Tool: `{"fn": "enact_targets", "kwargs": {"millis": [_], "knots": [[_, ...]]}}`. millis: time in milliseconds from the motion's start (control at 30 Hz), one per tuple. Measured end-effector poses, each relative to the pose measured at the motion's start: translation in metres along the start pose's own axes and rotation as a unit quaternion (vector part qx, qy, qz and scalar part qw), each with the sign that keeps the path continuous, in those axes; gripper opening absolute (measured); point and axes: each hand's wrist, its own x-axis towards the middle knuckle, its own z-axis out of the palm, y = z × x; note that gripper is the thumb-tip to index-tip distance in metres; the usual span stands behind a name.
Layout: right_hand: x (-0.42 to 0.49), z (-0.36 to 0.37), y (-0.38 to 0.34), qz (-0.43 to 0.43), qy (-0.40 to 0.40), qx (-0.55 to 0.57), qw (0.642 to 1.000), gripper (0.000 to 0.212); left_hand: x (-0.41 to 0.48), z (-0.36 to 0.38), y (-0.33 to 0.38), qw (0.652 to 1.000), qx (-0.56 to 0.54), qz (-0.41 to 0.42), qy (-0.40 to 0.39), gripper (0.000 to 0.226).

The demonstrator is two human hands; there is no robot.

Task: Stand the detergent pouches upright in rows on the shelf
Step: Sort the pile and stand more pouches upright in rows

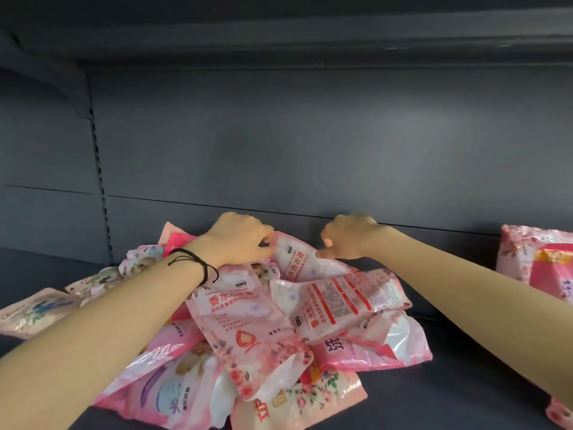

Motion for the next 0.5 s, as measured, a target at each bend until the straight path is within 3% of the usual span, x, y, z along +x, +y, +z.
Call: {"fn": "enact_targets", "kwargs": {"millis": [133,233,333,500], "knots": [[0.036,0.010,-0.012,-0.006,0.028,0.110,0.993,0.042,0.015,0.025,-0.010,0.996,-0.060,-0.066,0.015,0.039],[0.059,0.020,-0.027,0.013,0.065,0.199,0.978,0.033,0.020,0.037,-0.014,0.976,-0.178,-0.125,-0.003,0.039],[0.071,0.029,-0.040,0.053,0.111,0.243,0.962,0.020,0.020,0.041,-0.017,0.956,-0.258,-0.140,-0.014,0.041],[0.067,0.031,-0.030,0.136,0.179,0.349,0.910,0.022,0.017,0.039,-0.024,0.912,-0.386,-0.140,-0.005,0.037]]}}
